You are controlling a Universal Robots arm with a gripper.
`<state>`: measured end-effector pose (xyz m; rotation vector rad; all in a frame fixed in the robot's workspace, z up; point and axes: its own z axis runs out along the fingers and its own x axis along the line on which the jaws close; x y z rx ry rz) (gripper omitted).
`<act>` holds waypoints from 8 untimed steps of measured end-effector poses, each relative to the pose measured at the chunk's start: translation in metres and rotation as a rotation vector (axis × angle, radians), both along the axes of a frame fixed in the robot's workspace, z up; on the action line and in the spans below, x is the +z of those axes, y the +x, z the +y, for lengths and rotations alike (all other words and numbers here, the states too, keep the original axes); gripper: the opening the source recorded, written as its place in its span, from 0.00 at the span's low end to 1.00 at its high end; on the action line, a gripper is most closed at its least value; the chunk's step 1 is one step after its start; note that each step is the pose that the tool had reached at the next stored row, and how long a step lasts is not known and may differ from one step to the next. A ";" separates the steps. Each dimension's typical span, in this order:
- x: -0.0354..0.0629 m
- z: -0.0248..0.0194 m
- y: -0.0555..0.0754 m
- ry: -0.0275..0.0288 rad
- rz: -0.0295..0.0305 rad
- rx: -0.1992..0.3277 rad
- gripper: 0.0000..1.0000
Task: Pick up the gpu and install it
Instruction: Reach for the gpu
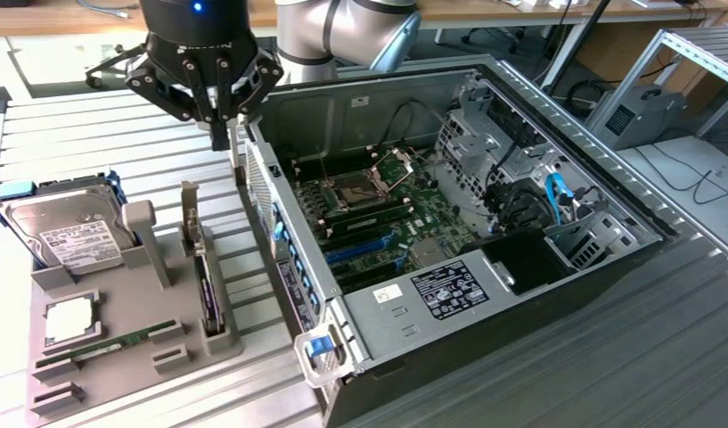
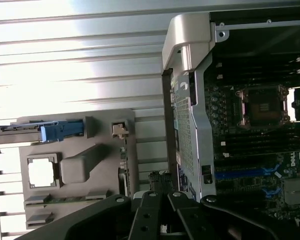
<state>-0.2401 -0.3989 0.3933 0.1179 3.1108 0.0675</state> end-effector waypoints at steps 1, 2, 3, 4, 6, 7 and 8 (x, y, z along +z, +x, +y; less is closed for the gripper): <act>0.0000 0.0000 0.000 0.0000 0.0001 0.000 0.11; 0.0000 0.0000 -0.001 0.0000 0.0000 0.000 0.11; 0.0000 0.0000 -0.001 0.0000 0.0000 0.000 0.11; 0.0000 0.0000 -0.001 0.0001 0.0000 0.000 0.11; 0.0000 0.0000 -0.002 0.0000 0.0000 0.000 0.11; 0.0000 0.0000 -0.003 0.0000 0.0000 0.000 0.11; 0.0000 0.0000 -0.003 0.0000 0.0000 0.000 0.11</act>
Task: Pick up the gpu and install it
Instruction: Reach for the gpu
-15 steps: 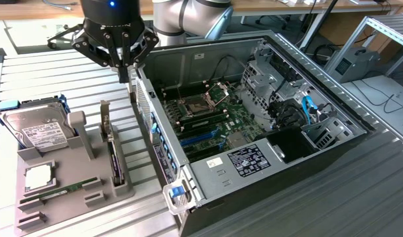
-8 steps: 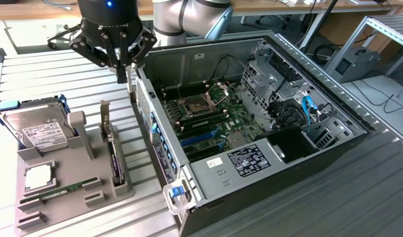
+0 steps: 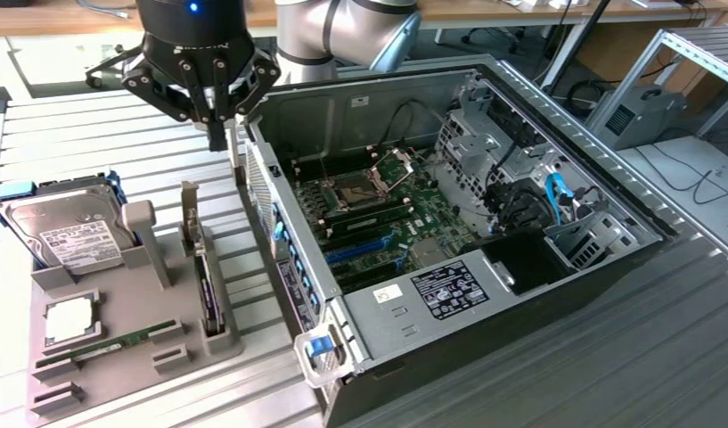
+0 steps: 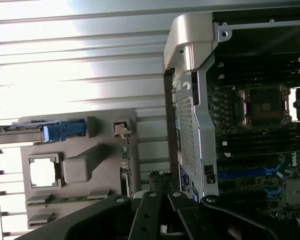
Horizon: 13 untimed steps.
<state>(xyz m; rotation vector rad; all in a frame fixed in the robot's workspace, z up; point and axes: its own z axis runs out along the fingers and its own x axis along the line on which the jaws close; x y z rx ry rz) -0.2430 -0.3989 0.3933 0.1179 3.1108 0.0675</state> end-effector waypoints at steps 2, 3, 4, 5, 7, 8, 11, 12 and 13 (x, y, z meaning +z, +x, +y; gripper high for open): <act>0.0000 0.0000 -0.001 0.0000 0.0000 0.000 0.11; 0.0000 0.0000 -0.001 -0.0001 0.0000 0.000 0.11; 0.0000 0.0000 -0.001 -0.0001 0.0001 0.000 0.11; 0.0000 0.0000 -0.002 0.0000 0.0000 0.000 0.11; 0.0001 0.0000 -0.003 -0.0001 0.0001 0.000 0.11; 0.0000 0.0000 -0.003 0.0000 0.0000 0.000 0.11; 0.0000 0.0000 -0.004 0.0000 0.0000 0.000 0.11; 0.0000 0.0000 -0.004 0.0000 0.0000 0.000 0.11; 0.0000 0.0000 -0.004 -0.0001 0.0000 0.000 0.11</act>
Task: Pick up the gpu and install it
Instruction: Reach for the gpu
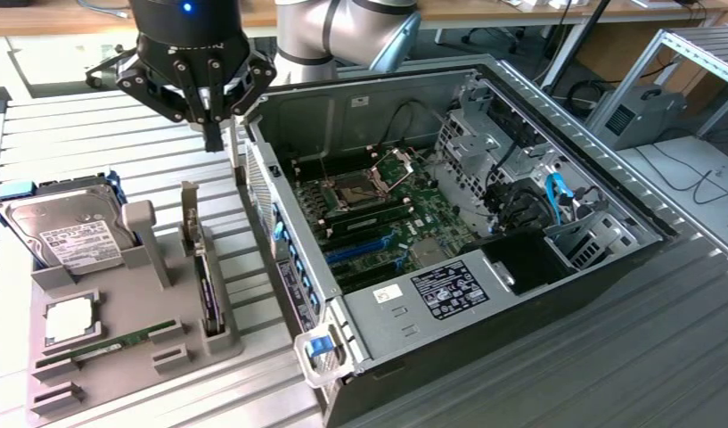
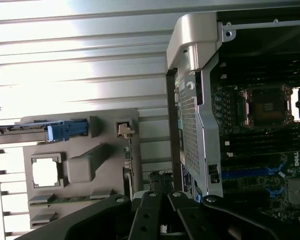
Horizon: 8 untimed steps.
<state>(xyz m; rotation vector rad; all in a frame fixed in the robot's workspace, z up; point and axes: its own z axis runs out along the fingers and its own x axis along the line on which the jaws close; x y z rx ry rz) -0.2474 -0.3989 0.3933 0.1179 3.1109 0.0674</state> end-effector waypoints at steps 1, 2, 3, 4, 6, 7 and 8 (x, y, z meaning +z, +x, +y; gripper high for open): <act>0.0000 0.0000 -0.001 0.0000 0.0000 0.000 0.11; 0.0000 0.0000 -0.001 0.0000 0.0000 0.000 0.11; 0.0000 0.0000 -0.001 0.0000 0.0000 0.000 0.11; 0.0000 0.0000 -0.001 0.0000 0.0000 0.000 0.11; 0.0000 0.0000 -0.002 0.0000 0.0000 0.000 0.11; 0.0000 0.0000 -0.003 0.0001 0.0000 0.000 0.11; 0.0000 0.0000 -0.003 0.0000 0.0000 0.000 0.11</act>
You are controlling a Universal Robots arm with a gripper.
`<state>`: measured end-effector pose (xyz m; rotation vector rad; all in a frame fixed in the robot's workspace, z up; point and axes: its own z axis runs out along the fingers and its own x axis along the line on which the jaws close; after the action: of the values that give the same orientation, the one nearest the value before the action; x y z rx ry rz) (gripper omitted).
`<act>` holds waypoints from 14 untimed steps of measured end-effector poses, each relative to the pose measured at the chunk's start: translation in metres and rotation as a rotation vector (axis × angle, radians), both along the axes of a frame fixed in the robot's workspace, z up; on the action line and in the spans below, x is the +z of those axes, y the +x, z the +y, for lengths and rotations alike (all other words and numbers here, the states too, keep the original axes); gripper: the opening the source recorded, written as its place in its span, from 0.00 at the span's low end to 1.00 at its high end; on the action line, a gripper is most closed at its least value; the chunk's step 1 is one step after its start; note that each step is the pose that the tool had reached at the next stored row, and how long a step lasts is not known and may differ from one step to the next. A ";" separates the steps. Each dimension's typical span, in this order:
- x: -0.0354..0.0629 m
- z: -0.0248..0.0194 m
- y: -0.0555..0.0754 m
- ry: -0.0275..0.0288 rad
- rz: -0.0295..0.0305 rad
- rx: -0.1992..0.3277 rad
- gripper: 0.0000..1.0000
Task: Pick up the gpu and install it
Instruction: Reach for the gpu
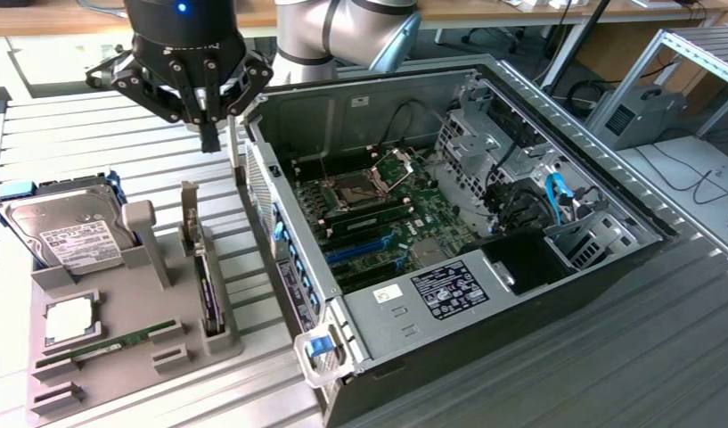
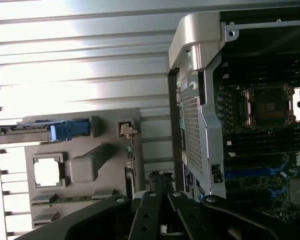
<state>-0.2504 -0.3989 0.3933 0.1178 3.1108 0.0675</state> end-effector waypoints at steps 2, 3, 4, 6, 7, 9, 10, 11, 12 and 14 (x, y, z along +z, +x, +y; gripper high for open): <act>0.0000 0.0000 -0.001 0.0000 0.0000 0.000 0.11; 0.0000 0.0000 -0.001 0.0000 0.0000 0.000 0.11; 0.0000 0.0000 -0.002 0.0000 0.0001 0.000 0.11; 0.0000 0.0000 -0.003 0.0000 0.0000 0.000 0.11; 0.0000 0.0000 -0.003 0.0000 0.0000 0.000 0.11; 0.0000 0.0000 -0.005 0.0000 0.0000 0.000 0.11; 0.0000 0.0000 -0.006 0.0000 0.0000 0.000 0.11; 0.0000 0.0000 -0.006 0.0000 0.0000 0.000 0.11; 0.0000 0.0000 -0.007 0.0000 0.0000 0.000 0.11; 0.0000 0.0000 -0.008 0.0000 0.0000 0.000 0.11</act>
<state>-0.2586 -0.3989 0.3933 0.1179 3.1109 0.0674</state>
